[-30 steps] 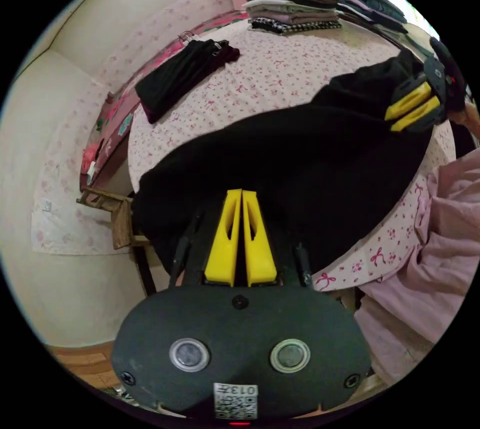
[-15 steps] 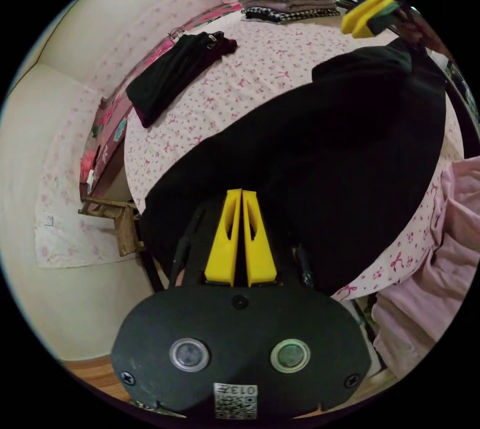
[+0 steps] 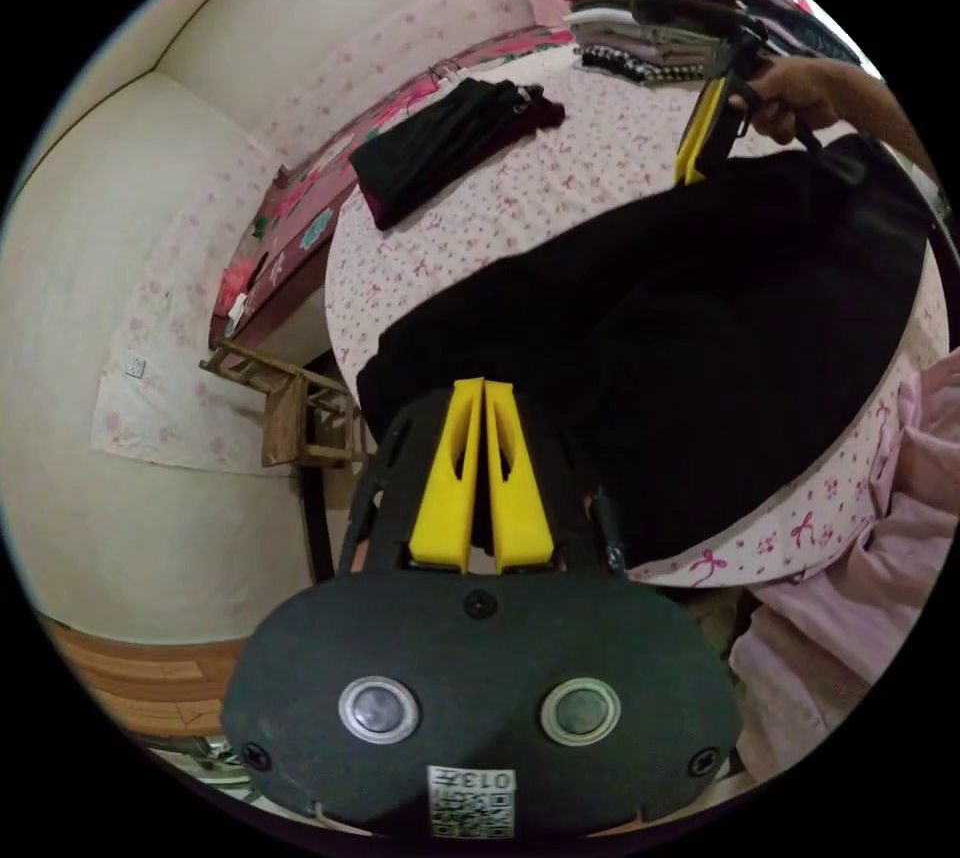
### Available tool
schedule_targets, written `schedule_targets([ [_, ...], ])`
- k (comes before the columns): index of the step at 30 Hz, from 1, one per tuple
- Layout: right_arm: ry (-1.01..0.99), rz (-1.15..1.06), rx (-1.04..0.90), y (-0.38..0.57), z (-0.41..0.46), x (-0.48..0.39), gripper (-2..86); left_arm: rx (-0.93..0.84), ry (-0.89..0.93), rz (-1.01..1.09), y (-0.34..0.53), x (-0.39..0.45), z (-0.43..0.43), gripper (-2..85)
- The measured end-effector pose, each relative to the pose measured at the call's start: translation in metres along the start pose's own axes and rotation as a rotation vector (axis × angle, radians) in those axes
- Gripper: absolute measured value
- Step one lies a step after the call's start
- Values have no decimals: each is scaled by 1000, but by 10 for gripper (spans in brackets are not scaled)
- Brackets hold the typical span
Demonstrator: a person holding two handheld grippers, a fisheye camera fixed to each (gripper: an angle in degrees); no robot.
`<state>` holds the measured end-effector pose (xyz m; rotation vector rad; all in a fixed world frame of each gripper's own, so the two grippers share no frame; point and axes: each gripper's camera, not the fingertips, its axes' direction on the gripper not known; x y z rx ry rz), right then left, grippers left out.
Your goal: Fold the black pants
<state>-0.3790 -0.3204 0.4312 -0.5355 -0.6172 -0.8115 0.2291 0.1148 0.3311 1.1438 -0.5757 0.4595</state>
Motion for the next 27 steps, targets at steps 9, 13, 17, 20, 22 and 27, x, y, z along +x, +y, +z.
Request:
schedule_targets([
  [9,104,-127,344,37,-102,-15,18,-76,-76,-16,34,18,21,-3],
  [13,207,-17,265,25,-66,29,10,-90,-112,-2,31,27,30,-3],
  [17,305,111,237,26,-48,55,11,-106,-80,-18,25,22,30,-3],
  [20,215,135,400,61,-95,56,21,-96,-11,-144,23,4,18,-3],
  [22,276,113,397,85,-114,47,29,-64,-9,-208,14,-6,6,-3],
  [27,381,44,170,130,-93,24,65,131,24,-73,-48,13,-19,-3],
])
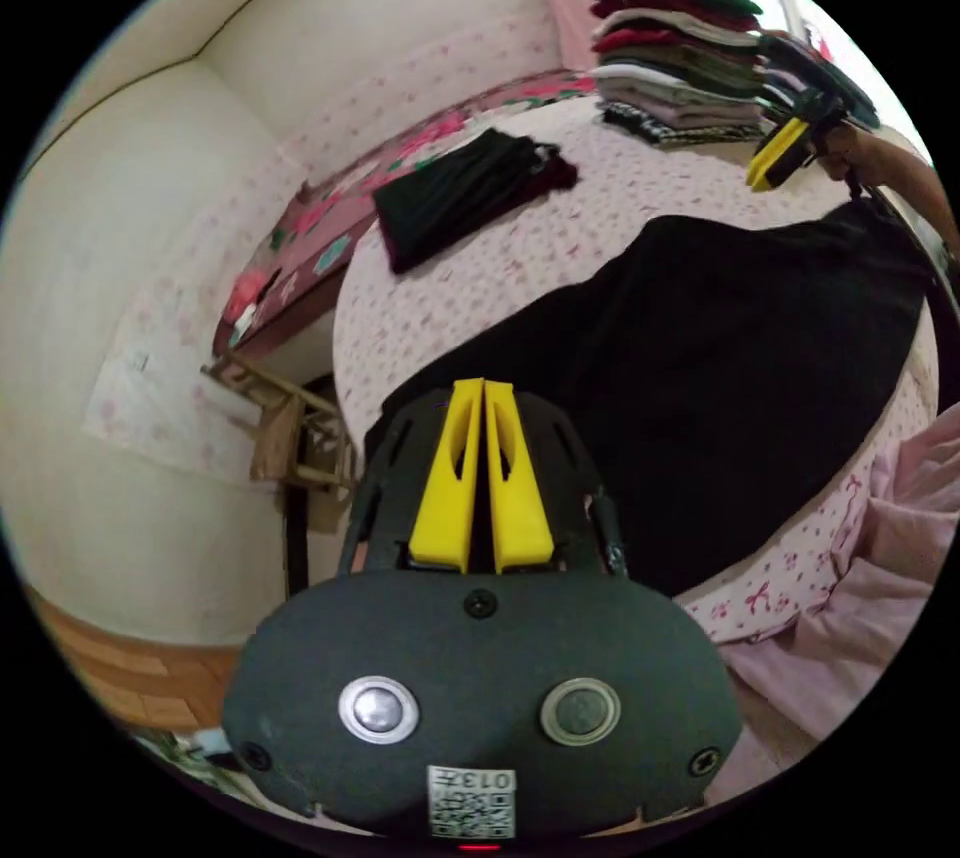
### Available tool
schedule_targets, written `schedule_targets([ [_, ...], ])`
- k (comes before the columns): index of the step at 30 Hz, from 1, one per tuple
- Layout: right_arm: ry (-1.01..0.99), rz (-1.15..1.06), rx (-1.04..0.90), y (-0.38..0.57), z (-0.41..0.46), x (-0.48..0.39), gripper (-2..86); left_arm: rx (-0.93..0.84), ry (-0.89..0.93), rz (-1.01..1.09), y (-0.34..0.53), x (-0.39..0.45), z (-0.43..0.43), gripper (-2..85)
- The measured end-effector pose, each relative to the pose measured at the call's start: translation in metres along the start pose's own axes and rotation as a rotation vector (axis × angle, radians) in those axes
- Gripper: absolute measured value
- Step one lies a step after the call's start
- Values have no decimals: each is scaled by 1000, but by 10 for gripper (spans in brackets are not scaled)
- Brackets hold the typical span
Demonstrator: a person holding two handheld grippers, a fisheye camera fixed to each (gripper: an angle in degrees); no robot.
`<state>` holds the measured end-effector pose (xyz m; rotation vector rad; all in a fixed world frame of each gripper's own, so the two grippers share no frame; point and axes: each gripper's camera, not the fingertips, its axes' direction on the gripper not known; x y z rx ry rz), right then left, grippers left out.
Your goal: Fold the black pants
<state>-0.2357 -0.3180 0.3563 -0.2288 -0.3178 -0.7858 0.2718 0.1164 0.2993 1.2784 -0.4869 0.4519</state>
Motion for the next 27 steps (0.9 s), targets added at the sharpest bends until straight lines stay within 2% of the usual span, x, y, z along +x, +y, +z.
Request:
schedule_targets([
  [3,-9,14,-122,16,28,-6,69,-16,88,144,-37,39,25,-3],
  [5,-2,3,-182,21,40,-11,51,-110,123,240,-50,63,52,-3],
  [7,38,2,-149,27,36,-13,27,-223,103,308,-48,74,74,-3],
  [8,98,47,-103,32,25,-9,22,-183,99,327,-41,75,76,-3],
  [9,71,107,-25,39,10,-1,18,-163,104,325,-39,73,75,-3],
  [12,121,252,97,71,-26,13,17,-198,140,231,-44,58,73,-1],
  [15,127,267,168,110,-58,5,23,-84,198,209,-56,54,46,3],
  [17,87,196,143,128,-65,-14,28,18,318,363,-64,79,16,12],
  [20,41,69,53,158,-61,-57,47,45,479,608,-60,129,-9,50],
  [23,5,24,-37,189,-51,-92,71,52,506,796,-45,173,-21,75],
  [27,29,71,-96,223,-39,-111,84,5,447,913,-38,206,-9,65],
])
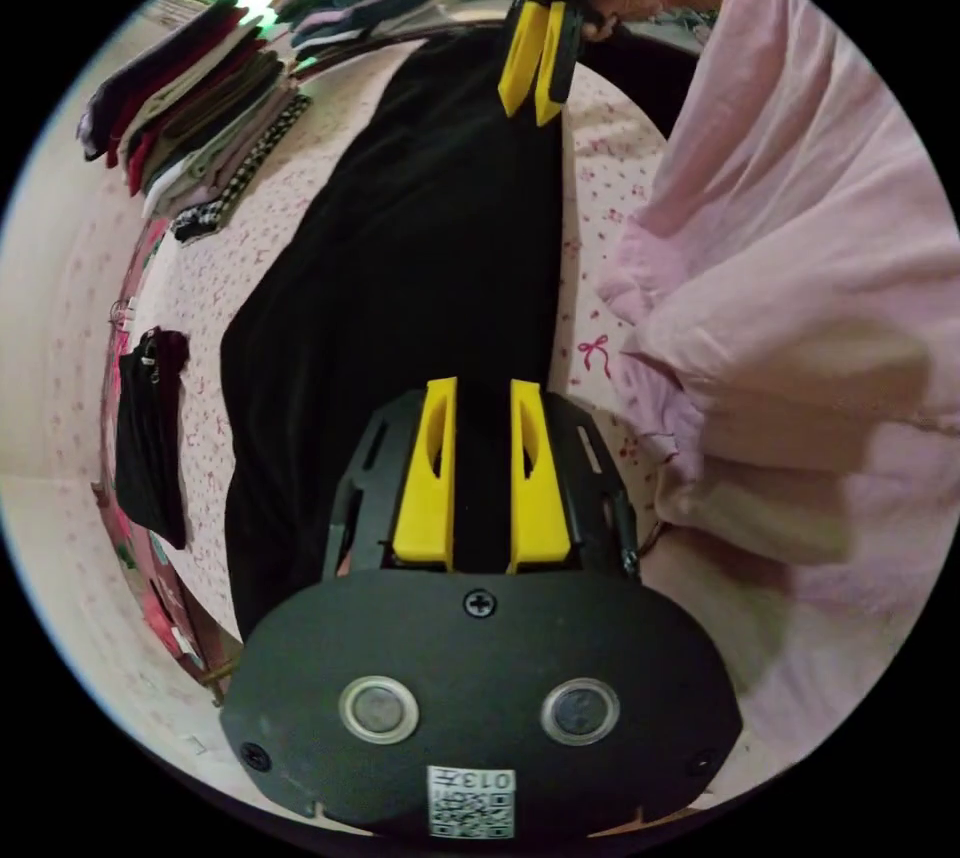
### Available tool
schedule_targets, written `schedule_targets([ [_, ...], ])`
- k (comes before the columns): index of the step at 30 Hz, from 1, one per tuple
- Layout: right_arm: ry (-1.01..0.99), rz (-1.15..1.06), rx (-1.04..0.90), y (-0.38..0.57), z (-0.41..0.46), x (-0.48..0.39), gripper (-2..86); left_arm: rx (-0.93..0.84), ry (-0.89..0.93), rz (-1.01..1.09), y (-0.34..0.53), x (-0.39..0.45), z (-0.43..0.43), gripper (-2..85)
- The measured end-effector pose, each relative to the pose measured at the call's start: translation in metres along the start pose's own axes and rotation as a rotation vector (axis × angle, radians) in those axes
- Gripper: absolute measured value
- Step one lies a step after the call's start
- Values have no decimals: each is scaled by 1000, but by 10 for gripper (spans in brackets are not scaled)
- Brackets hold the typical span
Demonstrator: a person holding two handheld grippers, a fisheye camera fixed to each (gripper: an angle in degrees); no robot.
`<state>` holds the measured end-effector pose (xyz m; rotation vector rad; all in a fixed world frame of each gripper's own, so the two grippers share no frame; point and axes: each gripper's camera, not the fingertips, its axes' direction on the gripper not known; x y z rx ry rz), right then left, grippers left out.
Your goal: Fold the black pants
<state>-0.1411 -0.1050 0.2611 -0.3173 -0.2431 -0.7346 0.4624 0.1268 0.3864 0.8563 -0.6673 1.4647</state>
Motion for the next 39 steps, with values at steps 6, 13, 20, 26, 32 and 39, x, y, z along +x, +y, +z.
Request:
schedule_targets([
  [6,53,71,-13,10,1,2,22,-31,52,5,-11,-16,0,6],
  [13,33,32,-57,33,3,-13,16,-38,151,-164,1,-23,18,2],
  [20,150,101,205,26,-82,27,28,160,100,-433,27,-126,-45,23],
  [26,165,52,143,-39,-72,97,77,65,126,-559,19,-254,9,106],
  [32,6,-56,-98,-74,-31,127,61,-97,319,-474,3,-298,62,98],
  [39,122,-121,116,-36,-91,84,13,46,135,-369,22,-262,9,46],
])
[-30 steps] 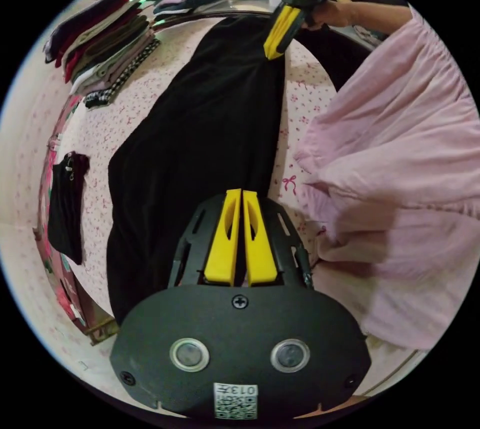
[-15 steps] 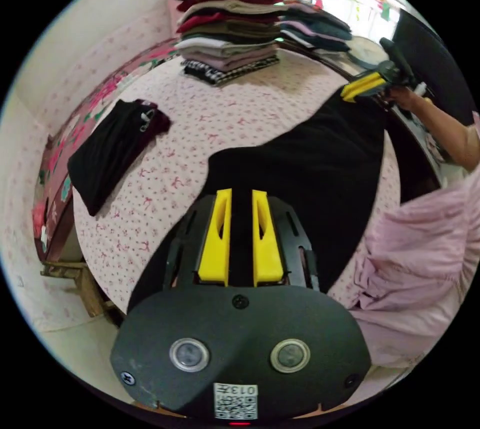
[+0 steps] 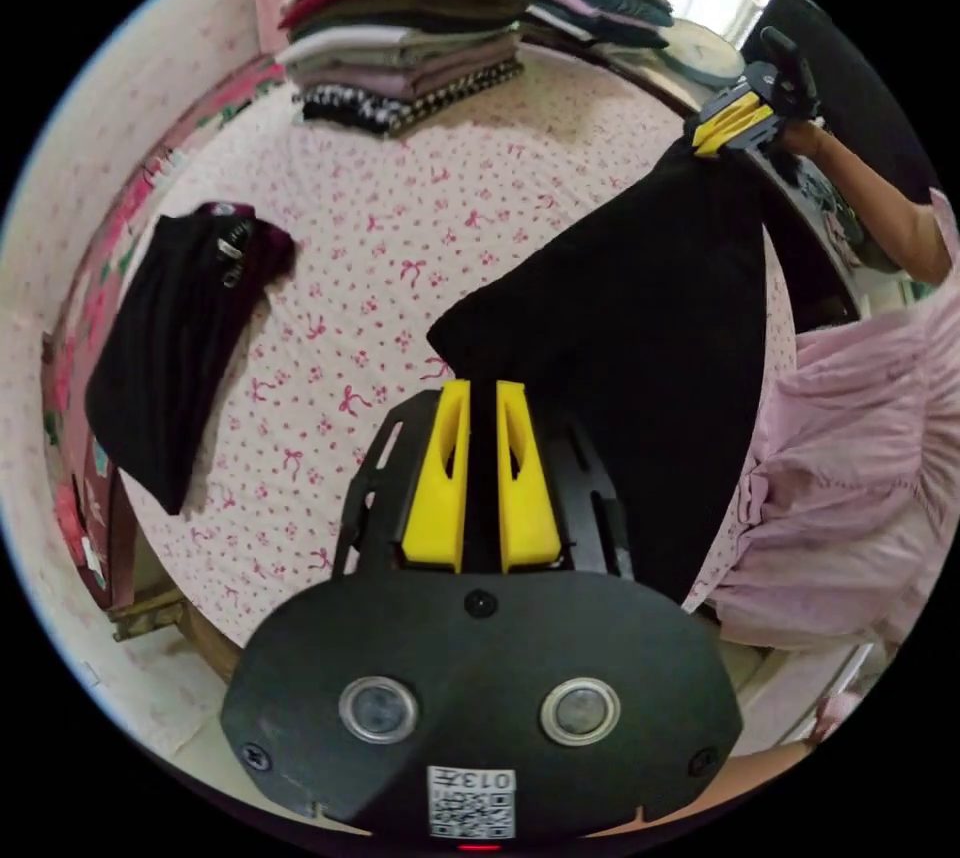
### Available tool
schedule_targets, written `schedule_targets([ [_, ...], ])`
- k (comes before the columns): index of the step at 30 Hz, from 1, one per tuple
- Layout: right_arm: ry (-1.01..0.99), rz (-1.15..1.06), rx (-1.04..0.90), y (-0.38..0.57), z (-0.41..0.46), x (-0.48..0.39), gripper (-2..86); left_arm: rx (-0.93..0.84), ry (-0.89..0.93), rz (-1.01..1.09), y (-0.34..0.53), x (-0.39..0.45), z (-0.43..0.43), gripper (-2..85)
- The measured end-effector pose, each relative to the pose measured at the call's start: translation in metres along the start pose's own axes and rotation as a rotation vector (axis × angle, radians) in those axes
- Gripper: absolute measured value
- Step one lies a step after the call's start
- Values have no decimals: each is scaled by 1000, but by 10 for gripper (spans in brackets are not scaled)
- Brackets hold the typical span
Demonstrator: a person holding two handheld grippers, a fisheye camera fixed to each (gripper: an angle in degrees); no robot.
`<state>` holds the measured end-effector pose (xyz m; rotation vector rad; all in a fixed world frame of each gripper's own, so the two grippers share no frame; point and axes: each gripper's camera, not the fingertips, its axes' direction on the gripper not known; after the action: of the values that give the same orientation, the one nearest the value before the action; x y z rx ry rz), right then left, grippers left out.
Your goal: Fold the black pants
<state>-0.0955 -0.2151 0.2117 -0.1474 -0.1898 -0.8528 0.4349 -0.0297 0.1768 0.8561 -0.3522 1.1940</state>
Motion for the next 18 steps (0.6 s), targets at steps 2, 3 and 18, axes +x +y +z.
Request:
schedule_targets([
  [2,19,-13,12,14,-4,-22,10,89,-48,-2,29,28,-18,40],
  [3,24,-7,-11,23,4,-35,9,91,-58,2,35,35,-19,38],
  [18,-8,96,-61,-17,30,4,41,22,-180,-36,81,90,5,12],
])
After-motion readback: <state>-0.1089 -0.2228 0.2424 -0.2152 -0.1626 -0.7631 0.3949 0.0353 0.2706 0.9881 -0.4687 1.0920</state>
